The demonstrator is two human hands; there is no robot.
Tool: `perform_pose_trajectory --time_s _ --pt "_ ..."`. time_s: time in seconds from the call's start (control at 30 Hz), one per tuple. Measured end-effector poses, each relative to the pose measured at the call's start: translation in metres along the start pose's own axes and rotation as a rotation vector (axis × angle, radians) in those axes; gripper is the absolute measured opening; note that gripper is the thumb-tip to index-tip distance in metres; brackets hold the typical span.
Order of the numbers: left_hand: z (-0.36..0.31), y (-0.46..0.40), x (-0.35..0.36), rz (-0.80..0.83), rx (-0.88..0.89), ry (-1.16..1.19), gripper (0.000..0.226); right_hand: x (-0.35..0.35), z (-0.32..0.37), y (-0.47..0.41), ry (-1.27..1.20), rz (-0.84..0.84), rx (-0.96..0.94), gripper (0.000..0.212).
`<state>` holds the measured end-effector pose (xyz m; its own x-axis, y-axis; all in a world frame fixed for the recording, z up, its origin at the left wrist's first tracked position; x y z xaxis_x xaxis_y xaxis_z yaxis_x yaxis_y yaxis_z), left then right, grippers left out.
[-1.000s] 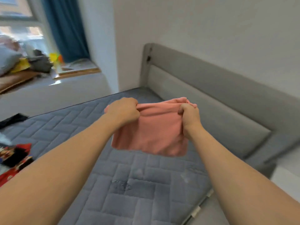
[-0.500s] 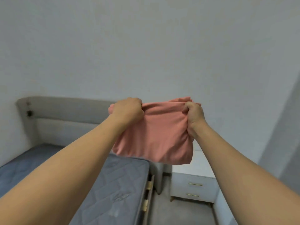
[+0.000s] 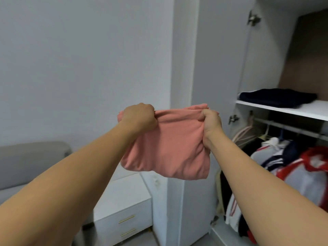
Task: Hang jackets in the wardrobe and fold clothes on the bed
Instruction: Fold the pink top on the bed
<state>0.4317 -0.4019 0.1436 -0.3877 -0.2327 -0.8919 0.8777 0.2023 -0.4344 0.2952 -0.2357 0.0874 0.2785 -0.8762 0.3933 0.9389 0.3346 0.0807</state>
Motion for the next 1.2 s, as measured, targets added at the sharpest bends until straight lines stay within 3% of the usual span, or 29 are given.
perform_pose_trajectory --time_s 0.17,0.43,0.67,0.77,1.07,1.2 --pt "-0.056 -0.077 0.017 -0.026 0.155 0.022 0.009 -0.062 0.035 -0.031 -0.050 -0.201 -0.108 0.023" --pt "-0.123 -0.178 0.027 -0.152 0.438 0.123 0.003 -0.124 0.081 -0.071 -0.002 -0.478 -0.140 0.050" --pt "-0.196 -0.254 0.035 -0.172 0.614 0.271 0.004 -0.175 0.132 -0.067 0.006 -0.671 -0.227 0.050" --pt "-0.238 -0.275 0.033 -0.141 0.636 0.345 0.006 -0.202 0.158 -0.059 0.010 -0.739 -0.307 0.030" --pt "-0.349 -0.323 -0.012 -0.404 0.750 0.303 0.007 -0.279 0.239 -0.065 0.149 -0.814 -0.471 0.021" --pt "-0.369 -0.369 -0.028 -0.482 0.699 0.259 0.011 -0.286 0.283 -0.102 0.438 -0.675 -0.475 0.044"
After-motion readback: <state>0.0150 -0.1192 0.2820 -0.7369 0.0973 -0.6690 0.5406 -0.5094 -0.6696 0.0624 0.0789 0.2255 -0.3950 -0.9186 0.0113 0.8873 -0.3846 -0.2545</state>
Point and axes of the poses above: each hand's wrist, its own y-axis away from the middle knuckle, its own x-axis out of the palm, z = x × y, the point moved 7 cm from there along -y, towards the middle knuckle, and after that the axes turned 14 degrees about x, right-handed, at the moved point
